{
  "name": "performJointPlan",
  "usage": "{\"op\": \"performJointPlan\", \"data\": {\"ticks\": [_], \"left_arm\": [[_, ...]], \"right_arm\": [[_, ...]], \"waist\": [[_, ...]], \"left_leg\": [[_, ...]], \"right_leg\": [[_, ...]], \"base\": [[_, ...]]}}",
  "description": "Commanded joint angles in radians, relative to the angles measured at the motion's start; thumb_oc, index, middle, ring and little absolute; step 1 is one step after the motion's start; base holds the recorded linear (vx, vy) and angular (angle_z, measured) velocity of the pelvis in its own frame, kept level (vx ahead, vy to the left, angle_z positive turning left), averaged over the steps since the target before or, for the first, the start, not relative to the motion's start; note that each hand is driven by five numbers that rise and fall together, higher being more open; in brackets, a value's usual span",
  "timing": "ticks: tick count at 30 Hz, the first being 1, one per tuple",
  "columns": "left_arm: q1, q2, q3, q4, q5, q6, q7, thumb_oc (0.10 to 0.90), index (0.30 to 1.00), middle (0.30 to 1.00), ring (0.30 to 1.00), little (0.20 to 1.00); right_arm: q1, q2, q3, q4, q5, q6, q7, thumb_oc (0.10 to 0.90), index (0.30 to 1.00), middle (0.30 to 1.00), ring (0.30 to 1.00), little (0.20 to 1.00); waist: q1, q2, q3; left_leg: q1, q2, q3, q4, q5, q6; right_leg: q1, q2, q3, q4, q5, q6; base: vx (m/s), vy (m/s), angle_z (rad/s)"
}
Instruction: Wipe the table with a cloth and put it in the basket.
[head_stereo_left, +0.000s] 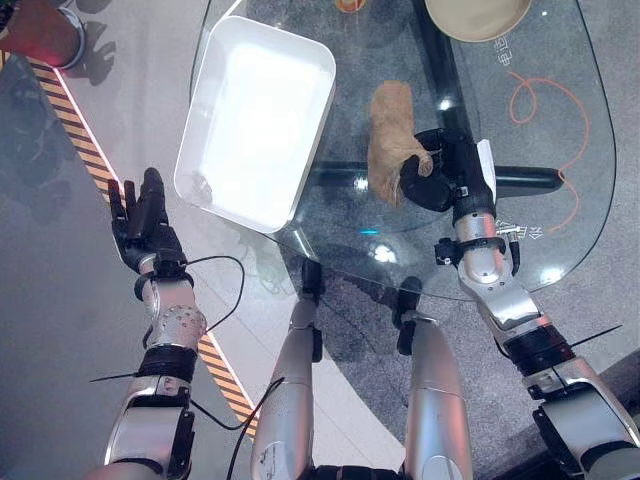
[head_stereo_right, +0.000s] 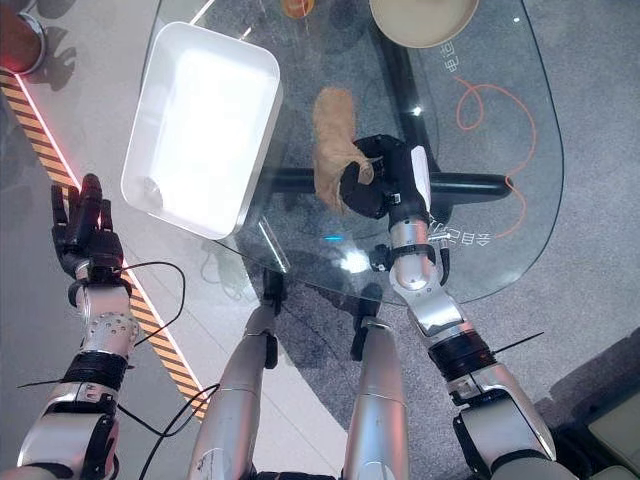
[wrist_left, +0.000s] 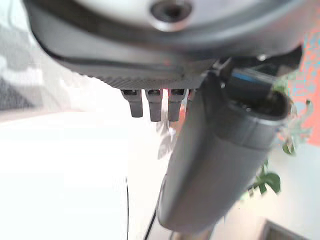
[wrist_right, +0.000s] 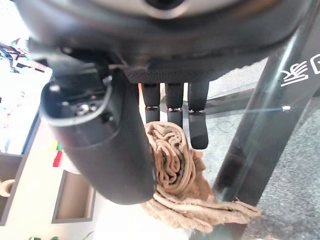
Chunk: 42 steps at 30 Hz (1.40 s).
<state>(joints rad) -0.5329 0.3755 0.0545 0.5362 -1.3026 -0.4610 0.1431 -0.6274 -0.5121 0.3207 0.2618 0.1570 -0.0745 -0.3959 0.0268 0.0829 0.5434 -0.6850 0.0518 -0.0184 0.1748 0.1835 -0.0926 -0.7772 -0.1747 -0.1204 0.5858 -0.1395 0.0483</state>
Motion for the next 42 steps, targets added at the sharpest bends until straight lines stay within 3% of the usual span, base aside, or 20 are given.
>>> {"op": "performJointPlan", "data": {"ticks": [1, 8, 18, 28, 42], "left_arm": [[-0.006, 0.037, 0.033, -0.089, 0.071, -0.079, -0.079, 0.800, 0.900, 0.900, 0.900, 0.900], [0.004, 0.001, -0.011, -0.202, 0.022, 0.086, -0.200, 0.800, 0.900, 0.900, 0.900, 0.900], [-0.036, 0.020, -0.070, -0.206, -0.114, 0.267, -0.305, 0.800, 0.900, 0.900, 0.900, 0.900], [-0.120, 0.004, -0.113, -0.162, -0.226, 0.338, -0.370, 0.800, 0.900, 0.900, 0.900, 0.900], [-0.156, -0.014, -0.142, -0.159, -0.209, 0.347, -0.352, 0.800, 0.900, 0.900, 0.900, 0.900]], "right_arm": [[-0.060, 0.040, -0.063, -0.240, -0.045, -0.180, 0.014, 0.100, 0.300, 0.300, 0.300, 0.200], [-0.051, 0.062, -0.072, -0.318, -0.046, -0.205, 0.099, 0.100, 0.300, 0.300, 0.300, 0.200], [-0.080, 0.043, -0.035, -0.373, -0.001, -0.236, 0.177, 0.100, 0.300, 0.300, 0.300, 0.200], [-0.125, 0.046, 0.008, -0.391, 0.036, -0.239, 0.222, 0.100, 0.300, 0.300, 0.300, 0.200], [-0.147, 0.065, 0.063, -0.423, 0.080, -0.204, 0.296, 0.100, 0.300, 0.300, 0.300, 0.200]], "waist": [[0.004, -0.032, -0.023], [0.003, -0.031, -0.023], [-0.009, -0.034, -0.023], [-0.024, -0.046, -0.023], [-0.026, -0.051, -0.023]], "left_leg": [[0.002, -0.052, 0.064, 0.159, -0.196, 0.059], [0.008, -0.054, 0.066, 0.162, -0.200, 0.062], [0.023, -0.048, 0.076, 0.161, -0.202, 0.057], [0.030, -0.045, 0.083, 0.163, -0.205, 0.055], [0.032, -0.046, 0.084, 0.150, -0.201, 0.051]], "right_leg": [[0.051, 0.032, -0.043, -0.143, 0.075, 0.016], [0.061, 0.031, -0.043, -0.152, 0.085, 0.023], [0.077, 0.027, -0.038, -0.163, 0.092, 0.029], [0.084, 0.029, -0.032, -0.176, 0.099, 0.034], [0.087, 0.028, -0.037, -0.191, 0.103, 0.037]], "base": [[0.00, 0.000, 0.00], [0.00, 0.000, 0.00], [0.00, 0.000, 0.00], [0.00, 0.000, 0.00], [0.00, 0.000, 0.00]]}}
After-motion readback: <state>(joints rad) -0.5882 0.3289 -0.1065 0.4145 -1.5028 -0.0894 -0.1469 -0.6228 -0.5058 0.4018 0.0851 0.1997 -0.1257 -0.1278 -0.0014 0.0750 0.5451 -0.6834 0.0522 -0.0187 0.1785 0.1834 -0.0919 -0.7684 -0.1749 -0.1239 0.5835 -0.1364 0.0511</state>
